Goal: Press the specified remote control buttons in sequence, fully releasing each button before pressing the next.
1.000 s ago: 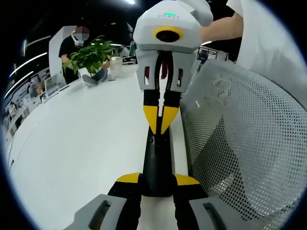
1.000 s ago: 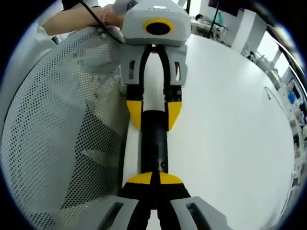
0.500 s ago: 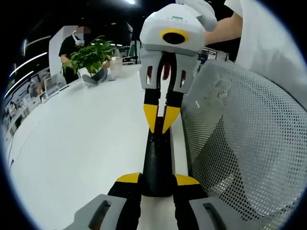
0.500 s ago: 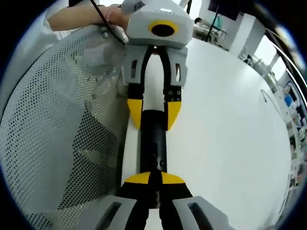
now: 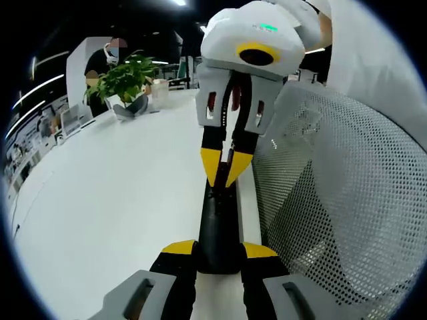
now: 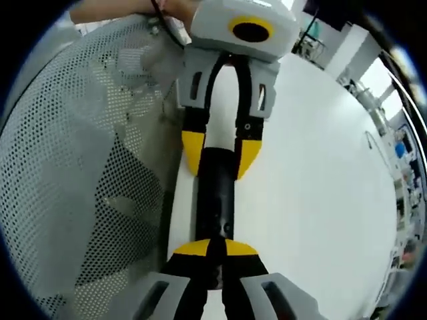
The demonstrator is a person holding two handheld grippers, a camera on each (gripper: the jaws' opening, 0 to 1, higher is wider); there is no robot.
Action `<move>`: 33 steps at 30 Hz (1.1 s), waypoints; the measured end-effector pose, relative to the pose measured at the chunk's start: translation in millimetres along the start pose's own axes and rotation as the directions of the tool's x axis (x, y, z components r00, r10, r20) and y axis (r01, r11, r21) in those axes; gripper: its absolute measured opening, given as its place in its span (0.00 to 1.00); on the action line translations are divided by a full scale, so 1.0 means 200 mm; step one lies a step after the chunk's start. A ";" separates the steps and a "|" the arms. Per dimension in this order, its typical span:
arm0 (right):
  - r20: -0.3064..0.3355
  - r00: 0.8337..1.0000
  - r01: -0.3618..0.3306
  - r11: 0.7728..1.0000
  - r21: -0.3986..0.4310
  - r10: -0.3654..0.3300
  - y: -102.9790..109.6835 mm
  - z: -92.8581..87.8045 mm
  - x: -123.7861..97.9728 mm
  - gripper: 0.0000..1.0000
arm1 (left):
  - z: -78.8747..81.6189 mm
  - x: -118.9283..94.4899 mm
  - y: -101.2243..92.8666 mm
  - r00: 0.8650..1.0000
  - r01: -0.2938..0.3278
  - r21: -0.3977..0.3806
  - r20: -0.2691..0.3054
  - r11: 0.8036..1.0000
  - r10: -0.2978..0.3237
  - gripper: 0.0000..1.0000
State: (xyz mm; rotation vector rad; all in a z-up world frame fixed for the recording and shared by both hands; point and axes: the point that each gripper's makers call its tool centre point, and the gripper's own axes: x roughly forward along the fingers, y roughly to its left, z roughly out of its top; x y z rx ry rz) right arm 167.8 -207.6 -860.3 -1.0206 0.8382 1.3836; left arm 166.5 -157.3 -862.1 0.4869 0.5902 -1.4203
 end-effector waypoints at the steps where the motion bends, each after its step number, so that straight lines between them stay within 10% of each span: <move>1: 0.003 1.000 -0.001 1.000 -0.008 0.001 -0.01 0.00 0.00 0.03 | 0.00 0.00 0.00 1.000 0.000 0.001 -0.001 1.000 0.000 0.24; 33: 0.080 0.996 -0.046 0.998 0.052 0.042 0.00 -0.01 -0.02 0.03 | 0.00 0.00 0.00 1.000 0.002 0.000 0.006 1.000 -0.002 0.24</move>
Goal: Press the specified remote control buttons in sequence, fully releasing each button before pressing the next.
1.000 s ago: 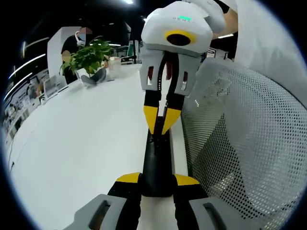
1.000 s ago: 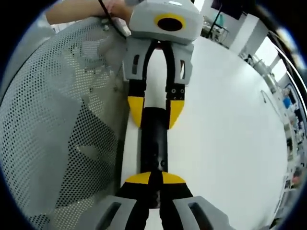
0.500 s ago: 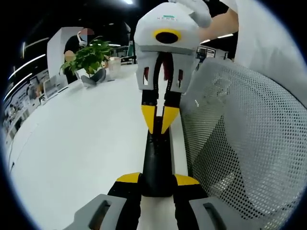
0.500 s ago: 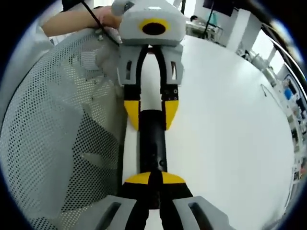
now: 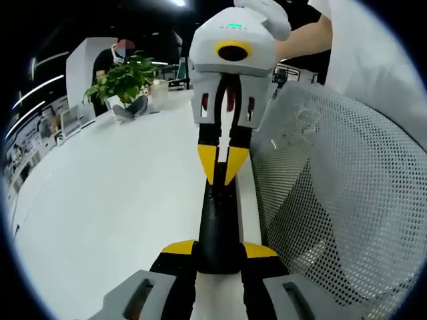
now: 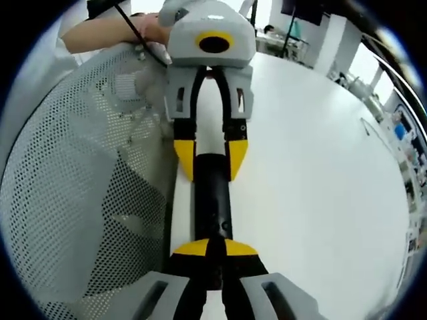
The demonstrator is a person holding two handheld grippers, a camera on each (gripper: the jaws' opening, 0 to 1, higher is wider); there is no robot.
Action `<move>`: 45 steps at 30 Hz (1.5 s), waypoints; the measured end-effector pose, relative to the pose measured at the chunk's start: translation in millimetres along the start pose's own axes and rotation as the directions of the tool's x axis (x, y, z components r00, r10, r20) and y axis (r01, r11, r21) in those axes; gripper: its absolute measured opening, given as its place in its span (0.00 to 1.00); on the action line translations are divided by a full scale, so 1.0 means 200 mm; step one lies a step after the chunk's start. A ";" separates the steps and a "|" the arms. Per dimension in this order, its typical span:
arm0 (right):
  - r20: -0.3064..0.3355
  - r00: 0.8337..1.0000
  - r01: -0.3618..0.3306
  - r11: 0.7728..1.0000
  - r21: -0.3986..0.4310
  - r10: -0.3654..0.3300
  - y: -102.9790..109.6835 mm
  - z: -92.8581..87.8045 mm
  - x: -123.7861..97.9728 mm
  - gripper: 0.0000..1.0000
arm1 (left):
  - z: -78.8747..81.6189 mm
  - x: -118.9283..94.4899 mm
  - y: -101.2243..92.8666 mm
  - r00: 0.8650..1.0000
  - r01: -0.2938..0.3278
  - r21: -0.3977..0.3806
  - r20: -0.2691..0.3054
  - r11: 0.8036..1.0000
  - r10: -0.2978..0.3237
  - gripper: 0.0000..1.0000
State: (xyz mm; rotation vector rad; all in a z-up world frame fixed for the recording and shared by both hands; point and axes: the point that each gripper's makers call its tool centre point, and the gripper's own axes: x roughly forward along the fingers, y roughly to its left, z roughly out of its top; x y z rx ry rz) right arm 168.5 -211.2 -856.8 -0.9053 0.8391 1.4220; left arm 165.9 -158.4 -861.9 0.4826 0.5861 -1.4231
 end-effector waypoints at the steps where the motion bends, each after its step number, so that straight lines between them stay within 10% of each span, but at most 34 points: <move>1: -0.002 1.000 0.000 1.000 0.003 0.000 0.00 0.00 0.00 0.03 | 0.00 0.00 0.00 1.000 0.000 0.001 0.000 1.000 0.000 0.24; 20: -0.092 0.996 -0.011 0.999 -0.031 0.008 0.00 -0.01 0.01 0.04 | 0.00 0.00 0.01 1.000 -0.002 0.005 -0.002 1.000 0.002 0.24; 45: -0.022 1.000 -0.016 1.000 -0.001 0.016 0.00 -0.01 0.00 0.05 | 0.00 0.00 0.00 1.000 -0.007 0.008 -0.002 1.000 0.007 0.25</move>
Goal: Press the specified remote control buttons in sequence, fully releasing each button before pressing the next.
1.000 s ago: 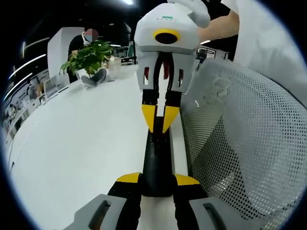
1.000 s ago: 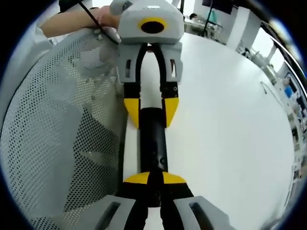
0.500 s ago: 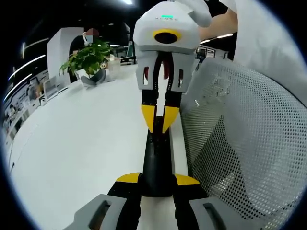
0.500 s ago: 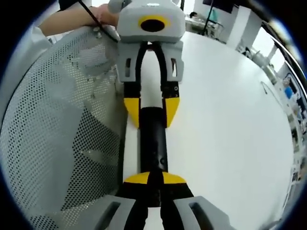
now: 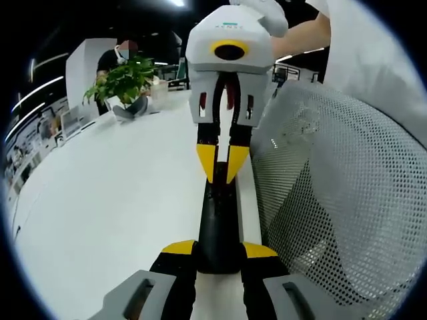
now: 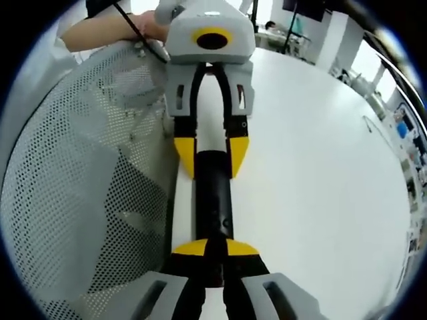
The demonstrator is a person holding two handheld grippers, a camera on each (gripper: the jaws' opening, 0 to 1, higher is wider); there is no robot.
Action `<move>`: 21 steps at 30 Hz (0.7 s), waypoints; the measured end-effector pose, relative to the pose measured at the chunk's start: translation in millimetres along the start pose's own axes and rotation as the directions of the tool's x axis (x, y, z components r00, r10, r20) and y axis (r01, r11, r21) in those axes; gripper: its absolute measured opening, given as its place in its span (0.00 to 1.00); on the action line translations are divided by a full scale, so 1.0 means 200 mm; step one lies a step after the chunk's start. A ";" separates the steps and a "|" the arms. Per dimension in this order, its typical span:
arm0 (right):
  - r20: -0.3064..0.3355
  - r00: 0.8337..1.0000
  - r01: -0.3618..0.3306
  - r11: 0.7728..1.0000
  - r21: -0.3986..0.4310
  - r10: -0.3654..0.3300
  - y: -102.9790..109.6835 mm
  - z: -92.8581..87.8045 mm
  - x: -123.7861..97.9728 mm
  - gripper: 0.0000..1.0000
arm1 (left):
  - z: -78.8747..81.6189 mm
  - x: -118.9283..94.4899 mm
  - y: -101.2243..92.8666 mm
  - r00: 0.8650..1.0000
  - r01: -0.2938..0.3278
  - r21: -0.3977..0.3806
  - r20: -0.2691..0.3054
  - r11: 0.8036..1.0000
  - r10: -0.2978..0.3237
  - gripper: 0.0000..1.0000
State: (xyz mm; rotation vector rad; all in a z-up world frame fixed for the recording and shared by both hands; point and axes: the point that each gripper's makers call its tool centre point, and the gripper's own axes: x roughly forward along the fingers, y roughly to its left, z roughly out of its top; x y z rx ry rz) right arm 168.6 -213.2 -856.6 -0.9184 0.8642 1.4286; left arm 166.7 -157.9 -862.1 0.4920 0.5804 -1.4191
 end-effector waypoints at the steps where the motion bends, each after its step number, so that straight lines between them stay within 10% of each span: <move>1: 0.000 1.000 -0.001 1.000 0.004 0.001 0.00 0.00 0.00 0.05 | 0.00 0.00 0.00 1.000 0.000 0.000 0.000 1.000 0.000 0.25; 21: -0.035 0.999 0.000 1.000 0.026 0.001 0.00 -0.01 0.00 0.07 | 0.00 0.00 0.00 1.000 0.001 0.004 -0.003 1.000 -0.001 0.25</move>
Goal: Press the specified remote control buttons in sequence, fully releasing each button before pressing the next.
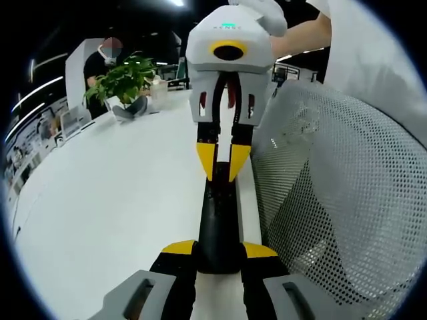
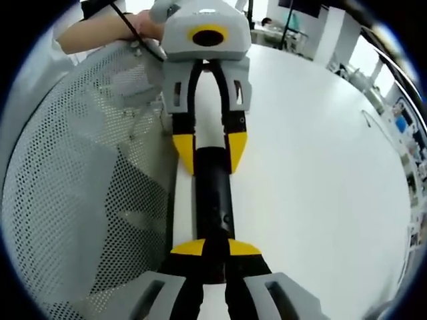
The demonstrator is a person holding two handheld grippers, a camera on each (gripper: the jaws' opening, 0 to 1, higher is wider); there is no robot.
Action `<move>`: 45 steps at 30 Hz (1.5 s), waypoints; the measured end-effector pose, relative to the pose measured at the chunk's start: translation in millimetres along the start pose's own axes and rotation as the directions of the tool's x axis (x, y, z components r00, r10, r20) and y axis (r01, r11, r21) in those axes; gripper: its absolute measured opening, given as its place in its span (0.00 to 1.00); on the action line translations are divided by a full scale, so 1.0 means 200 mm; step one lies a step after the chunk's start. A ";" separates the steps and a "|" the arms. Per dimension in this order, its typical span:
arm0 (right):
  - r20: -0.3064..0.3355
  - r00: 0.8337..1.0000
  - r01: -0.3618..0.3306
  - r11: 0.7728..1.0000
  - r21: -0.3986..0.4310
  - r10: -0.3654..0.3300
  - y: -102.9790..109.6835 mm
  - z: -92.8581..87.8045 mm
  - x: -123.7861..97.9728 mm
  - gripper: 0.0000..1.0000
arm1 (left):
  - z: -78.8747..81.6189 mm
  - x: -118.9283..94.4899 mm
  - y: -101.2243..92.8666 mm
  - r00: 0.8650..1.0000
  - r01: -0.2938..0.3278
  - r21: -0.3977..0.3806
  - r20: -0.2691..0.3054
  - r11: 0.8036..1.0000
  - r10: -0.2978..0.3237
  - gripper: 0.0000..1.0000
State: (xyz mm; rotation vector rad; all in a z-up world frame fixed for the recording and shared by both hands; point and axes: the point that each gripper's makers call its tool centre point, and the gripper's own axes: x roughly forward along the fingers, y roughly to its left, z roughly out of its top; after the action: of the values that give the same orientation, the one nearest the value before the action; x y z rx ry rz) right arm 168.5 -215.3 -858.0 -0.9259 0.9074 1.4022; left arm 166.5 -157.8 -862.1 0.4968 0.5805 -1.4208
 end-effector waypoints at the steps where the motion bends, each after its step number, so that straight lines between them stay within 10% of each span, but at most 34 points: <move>1: -0.003 1.000 0.001 1.000 0.001 -0.001 0.00 0.00 0.00 0.07 | 0.00 0.00 0.00 1.000 0.000 0.000 0.000 1.000 0.000 0.25; 27: -0.133 0.991 0.008 1.000 -0.011 -0.009 0.00 -0.01 0.01 0.07 | 0.00 0.00 0.00 1.000 -0.017 -0.011 0.008 1.000 0.017 0.25; 45: -0.058 0.995 0.080 0.996 0.035 -0.078 0.00 -0.01 0.00 0.07 | 0.01 0.00 0.00 0.999 -0.043 -0.025 0.000 0.999 0.043 0.25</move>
State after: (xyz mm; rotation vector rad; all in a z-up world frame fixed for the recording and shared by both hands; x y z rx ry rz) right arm 168.6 -217.1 -858.4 -0.9674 0.9260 1.2935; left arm 167.2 -158.4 -861.0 0.4864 0.5829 -1.3719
